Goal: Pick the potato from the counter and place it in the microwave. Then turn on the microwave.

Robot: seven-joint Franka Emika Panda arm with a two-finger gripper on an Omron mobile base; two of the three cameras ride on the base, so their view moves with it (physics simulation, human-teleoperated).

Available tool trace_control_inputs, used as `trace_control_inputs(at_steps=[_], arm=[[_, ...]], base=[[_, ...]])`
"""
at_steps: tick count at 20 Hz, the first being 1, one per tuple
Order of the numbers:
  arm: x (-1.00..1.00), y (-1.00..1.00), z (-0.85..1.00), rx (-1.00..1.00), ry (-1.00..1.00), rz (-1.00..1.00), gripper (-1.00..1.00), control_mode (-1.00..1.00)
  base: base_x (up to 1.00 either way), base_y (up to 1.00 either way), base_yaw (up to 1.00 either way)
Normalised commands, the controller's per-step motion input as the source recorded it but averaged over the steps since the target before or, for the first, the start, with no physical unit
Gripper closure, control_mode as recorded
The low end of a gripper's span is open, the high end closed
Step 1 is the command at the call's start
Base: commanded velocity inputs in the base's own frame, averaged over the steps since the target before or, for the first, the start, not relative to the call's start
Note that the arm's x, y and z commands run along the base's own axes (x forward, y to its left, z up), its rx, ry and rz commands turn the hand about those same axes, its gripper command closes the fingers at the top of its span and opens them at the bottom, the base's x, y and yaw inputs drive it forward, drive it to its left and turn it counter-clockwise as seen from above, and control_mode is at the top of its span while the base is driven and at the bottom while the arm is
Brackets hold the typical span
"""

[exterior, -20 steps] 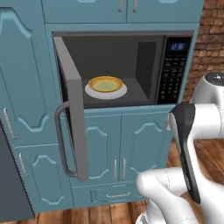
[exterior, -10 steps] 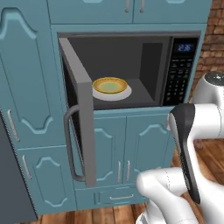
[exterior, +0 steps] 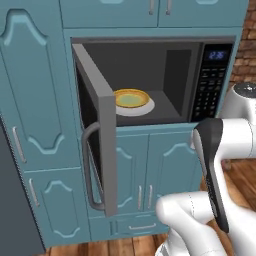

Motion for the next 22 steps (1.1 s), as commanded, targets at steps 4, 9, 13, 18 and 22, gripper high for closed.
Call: trace_control_inputs(at_steps=[4, 9, 13, 18, 22], arm=[[0.00, 0.00, 0.00, 0.00, 0.00, 0.00, 1.00, 1.00], [0.00, 0.00, 0.00, 0.00, 0.00, 0.00, 1.00, 1.00], [0.00, 0.00, 0.00, 0.00, 0.00, 0.00, 1.00, 1.00], [0.00, 0.00, 0.00, 0.00, 0.00, 0.00, 1.00, 1.00], [0.00, 0.00, 0.00, 0.00, 0.00, 0.00, 1.00, 1.00]], base=[[0.29, 0.26, 0.00], [0.28, 0.29, 0.00], [0.27, 0.30, 0.00], [0.28, 0.26, 0.00], [0.30, 0.20, 0.00]])
